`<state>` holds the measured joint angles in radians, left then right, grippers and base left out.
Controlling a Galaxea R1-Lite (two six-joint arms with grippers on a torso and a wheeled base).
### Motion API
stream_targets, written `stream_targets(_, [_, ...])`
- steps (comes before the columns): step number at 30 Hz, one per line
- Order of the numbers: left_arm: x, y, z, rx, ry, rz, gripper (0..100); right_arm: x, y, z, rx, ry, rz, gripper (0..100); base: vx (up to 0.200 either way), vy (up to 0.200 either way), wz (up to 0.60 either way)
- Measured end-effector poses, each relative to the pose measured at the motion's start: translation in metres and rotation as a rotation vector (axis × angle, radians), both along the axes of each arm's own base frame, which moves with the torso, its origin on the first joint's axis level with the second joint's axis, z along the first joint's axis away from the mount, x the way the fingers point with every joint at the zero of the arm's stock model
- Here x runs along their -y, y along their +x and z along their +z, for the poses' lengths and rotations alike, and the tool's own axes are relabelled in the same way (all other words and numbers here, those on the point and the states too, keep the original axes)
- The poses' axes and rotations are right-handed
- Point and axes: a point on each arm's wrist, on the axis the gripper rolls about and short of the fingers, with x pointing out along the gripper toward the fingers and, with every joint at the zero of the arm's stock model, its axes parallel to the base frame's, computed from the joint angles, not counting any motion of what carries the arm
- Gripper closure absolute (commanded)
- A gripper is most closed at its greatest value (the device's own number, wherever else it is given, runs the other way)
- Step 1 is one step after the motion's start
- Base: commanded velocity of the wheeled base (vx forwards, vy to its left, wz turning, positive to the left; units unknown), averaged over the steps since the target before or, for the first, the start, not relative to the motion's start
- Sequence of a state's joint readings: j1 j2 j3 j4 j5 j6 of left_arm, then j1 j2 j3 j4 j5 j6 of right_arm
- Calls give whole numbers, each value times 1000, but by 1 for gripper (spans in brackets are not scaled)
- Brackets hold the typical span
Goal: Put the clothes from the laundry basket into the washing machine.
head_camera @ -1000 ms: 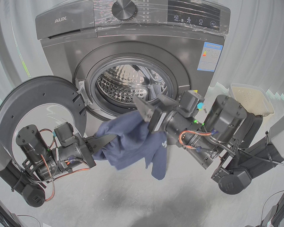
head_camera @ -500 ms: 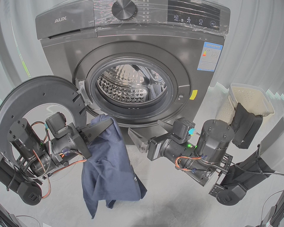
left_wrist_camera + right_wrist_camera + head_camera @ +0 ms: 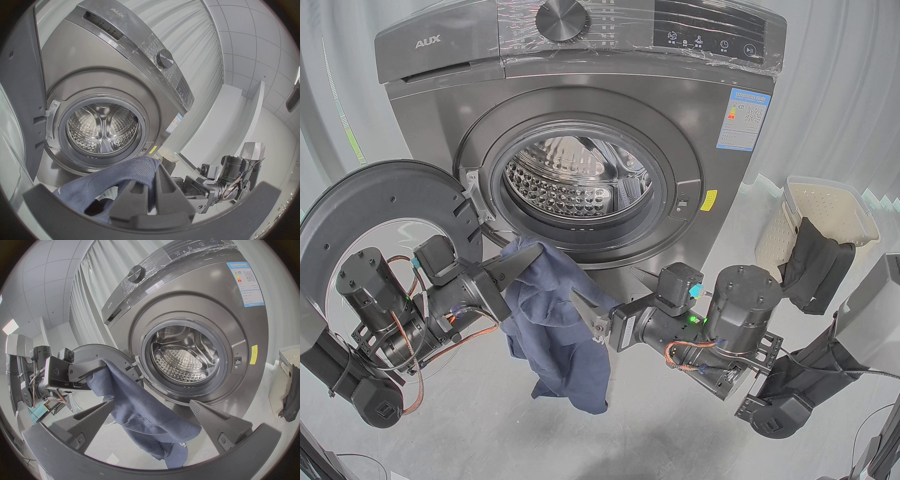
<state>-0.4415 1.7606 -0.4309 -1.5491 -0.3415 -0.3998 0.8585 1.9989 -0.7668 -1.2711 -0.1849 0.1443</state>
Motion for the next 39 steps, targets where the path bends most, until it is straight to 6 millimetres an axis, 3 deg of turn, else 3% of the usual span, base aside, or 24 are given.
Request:
stream_targets(29, [13,10,0,12,-13,37,100,-36,10,-11,25,27,41,0,0,0,0])
stream_targets(39, [13,11,0,13,-12,38,100,-54,30,-4,69,87,27,0,0,0,0])
